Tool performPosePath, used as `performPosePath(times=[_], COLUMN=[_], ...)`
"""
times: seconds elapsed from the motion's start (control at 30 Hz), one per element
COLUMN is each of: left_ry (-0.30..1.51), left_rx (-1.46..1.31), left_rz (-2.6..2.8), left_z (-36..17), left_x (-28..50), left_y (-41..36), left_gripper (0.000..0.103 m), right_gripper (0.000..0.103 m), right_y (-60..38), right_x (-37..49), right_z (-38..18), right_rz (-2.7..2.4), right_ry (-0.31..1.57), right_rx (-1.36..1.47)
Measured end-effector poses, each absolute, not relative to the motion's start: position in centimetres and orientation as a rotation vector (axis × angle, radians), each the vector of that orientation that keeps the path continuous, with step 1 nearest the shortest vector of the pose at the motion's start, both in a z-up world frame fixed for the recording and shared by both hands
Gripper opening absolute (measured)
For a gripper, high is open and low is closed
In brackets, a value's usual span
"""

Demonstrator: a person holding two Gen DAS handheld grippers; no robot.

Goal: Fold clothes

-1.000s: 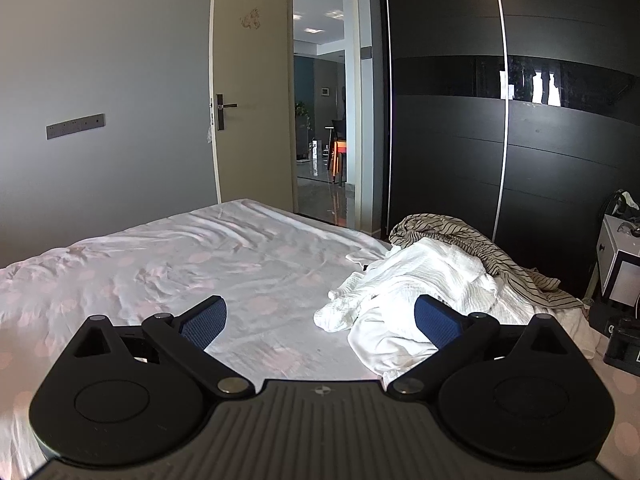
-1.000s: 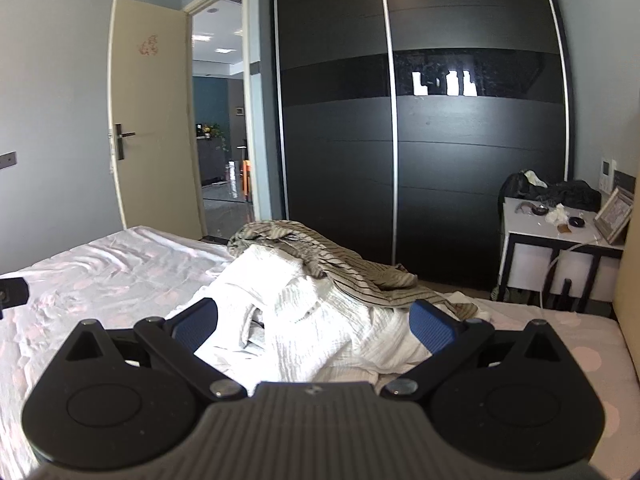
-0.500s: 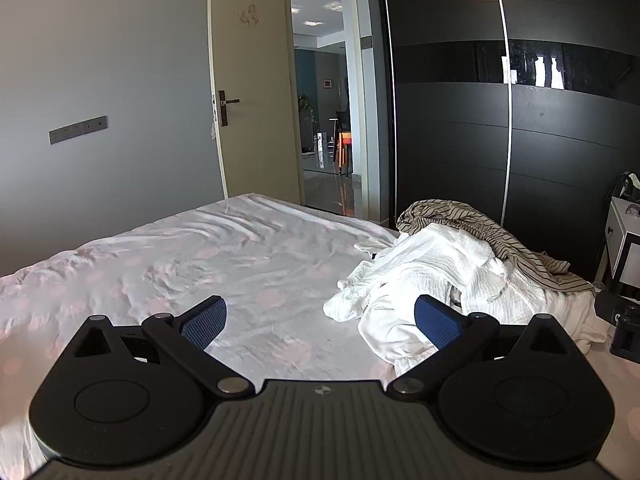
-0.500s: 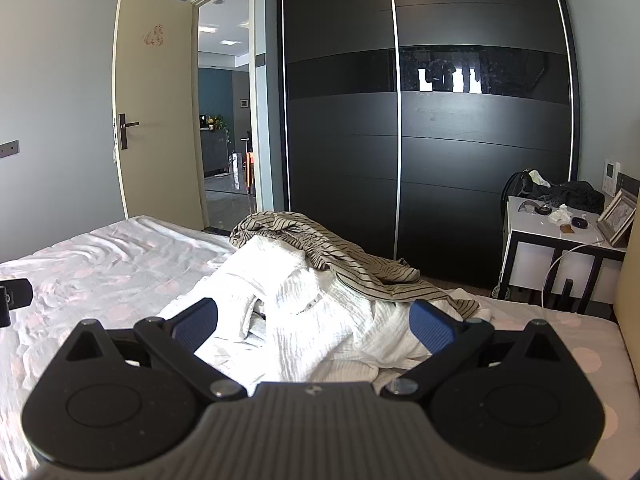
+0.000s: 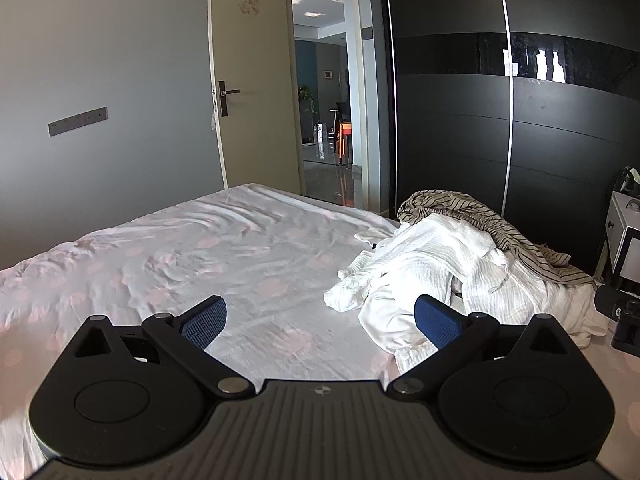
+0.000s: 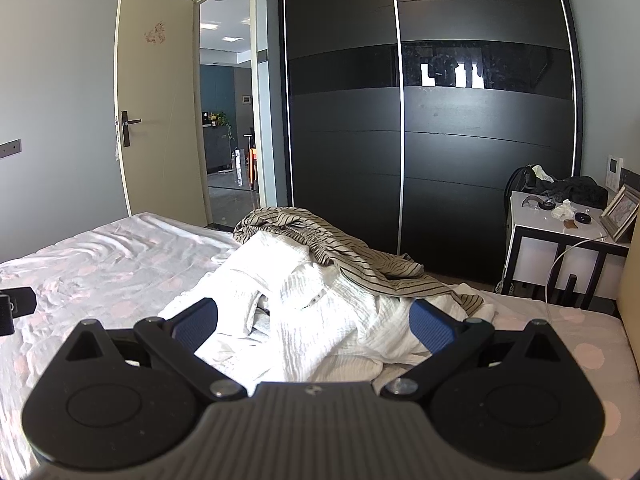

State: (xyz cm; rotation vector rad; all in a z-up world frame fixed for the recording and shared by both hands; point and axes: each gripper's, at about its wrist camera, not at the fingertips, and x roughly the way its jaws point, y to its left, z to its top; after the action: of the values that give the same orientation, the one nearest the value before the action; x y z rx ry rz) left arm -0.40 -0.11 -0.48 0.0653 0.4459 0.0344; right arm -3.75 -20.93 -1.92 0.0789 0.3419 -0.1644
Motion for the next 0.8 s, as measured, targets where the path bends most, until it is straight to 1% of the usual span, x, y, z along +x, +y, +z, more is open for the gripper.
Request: performPosePath(times=[0.8], left_ry=[0.502], left_rx=[0.042], left_rz=[0.045], left_z=[-1.7], left_x=[0.3], left_y=[0.4], left_gripper=[0.102], right_gripper=[0.102], right_y=[-21.5], right_x=[-3.5], right_z=[-2.6], right_rz=[-0.141], right_ry=[0.360], right_rx=[0.085])
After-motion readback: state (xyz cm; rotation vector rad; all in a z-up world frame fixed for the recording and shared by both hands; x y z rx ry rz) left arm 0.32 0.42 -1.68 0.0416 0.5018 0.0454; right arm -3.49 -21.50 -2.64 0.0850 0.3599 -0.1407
